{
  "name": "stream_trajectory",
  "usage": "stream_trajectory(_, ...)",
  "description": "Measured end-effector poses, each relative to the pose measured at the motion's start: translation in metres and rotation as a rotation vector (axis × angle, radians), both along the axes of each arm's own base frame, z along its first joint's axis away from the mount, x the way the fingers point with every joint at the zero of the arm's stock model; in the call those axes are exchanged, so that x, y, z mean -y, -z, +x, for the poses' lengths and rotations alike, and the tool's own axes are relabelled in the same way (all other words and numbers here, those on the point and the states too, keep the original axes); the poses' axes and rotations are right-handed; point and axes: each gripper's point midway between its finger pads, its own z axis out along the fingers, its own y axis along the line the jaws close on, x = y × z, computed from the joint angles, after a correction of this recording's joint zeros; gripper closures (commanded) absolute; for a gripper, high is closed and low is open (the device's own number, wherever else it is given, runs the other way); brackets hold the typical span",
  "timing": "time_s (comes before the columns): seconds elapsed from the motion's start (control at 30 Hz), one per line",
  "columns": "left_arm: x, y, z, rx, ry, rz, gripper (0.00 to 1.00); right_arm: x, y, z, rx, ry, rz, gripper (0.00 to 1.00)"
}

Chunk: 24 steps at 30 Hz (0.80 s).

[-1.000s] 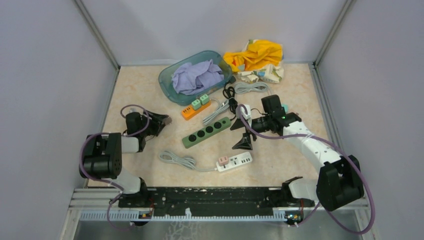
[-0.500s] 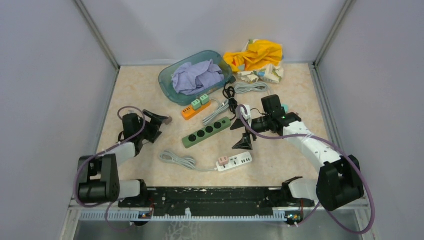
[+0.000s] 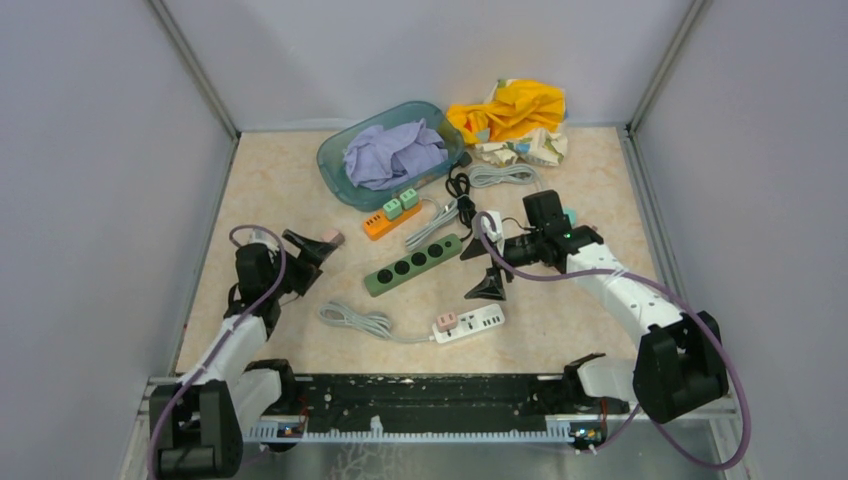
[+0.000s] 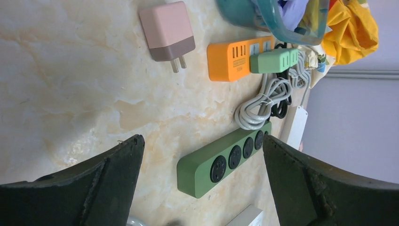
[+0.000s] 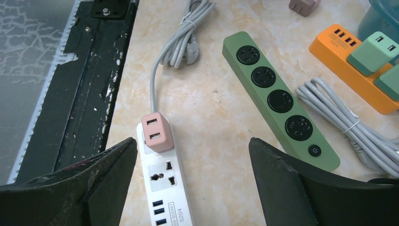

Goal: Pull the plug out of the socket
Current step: Place the plug at the center of the board.

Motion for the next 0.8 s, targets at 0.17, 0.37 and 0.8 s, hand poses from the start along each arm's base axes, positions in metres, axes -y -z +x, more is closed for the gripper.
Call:
stream_trajectory(0.17,0.007,-0.006,-0.011,0.048,0.043,-0.01,0.0,0.001,0.005,-0.004,-0.012,-0.005,-0.003,0.11)
stream_trajectory(0.37,0.024,-0.005,-0.027,0.099,0.139,-0.053,0.0,0.001,0.005,-0.005,-0.012,-0.012,0.001,0.11)
stream_trajectory(0.8,0.066,-0.039,-0.052,0.323,0.445,-0.133,0.0,0.0,0.007,-0.01,-0.022,-0.027,0.013,0.11)
